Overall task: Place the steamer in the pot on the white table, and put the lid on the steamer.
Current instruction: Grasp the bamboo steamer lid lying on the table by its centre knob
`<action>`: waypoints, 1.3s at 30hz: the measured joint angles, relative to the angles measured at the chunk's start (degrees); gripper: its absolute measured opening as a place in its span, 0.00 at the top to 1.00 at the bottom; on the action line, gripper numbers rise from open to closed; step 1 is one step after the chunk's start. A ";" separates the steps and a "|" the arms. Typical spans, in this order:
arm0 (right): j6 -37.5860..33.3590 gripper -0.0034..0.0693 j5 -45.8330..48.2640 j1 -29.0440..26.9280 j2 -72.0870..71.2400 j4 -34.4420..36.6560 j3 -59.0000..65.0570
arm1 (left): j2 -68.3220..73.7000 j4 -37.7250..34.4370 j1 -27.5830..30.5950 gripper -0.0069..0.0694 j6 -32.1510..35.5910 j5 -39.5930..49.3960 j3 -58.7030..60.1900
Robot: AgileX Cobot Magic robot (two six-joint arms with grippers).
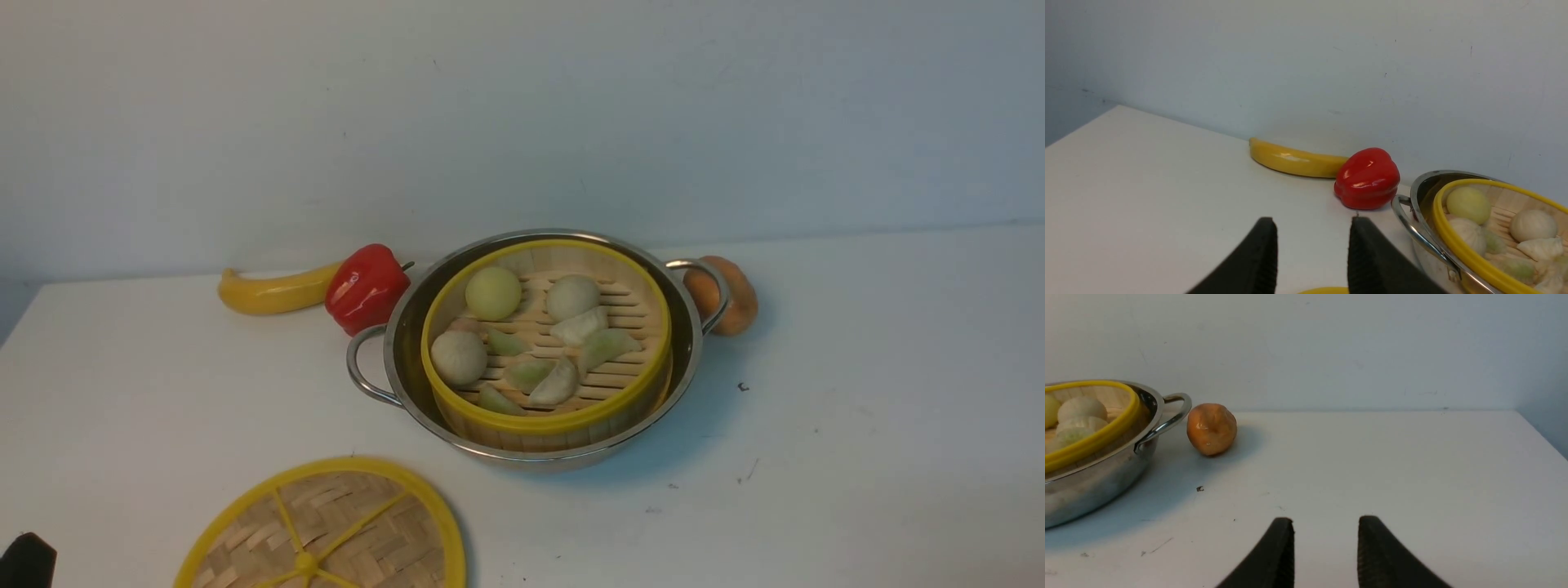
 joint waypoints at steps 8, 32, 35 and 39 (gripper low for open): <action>0.36 0.62 -0.06 0.00 0.00 0.00 0.00 | 0.00 0.00 0.00 0.59 0.02 0.00 0.00; 0.42 0.62 -0.23 0.00 0.00 0.04 0.00 | 0.00 0.65 0.00 0.59 -12.59 -23.62 0.09; 0.42 0.62 -0.23 0.00 0.00 0.04 0.00 | 0.00 3.00 0.00 0.59 -20.87 -22.90 0.09; 0.42 0.62 -0.23 0.00 0.00 0.04 0.00 | 0.80 15.67 0.00 0.59 -42.62 -13.17 -2.86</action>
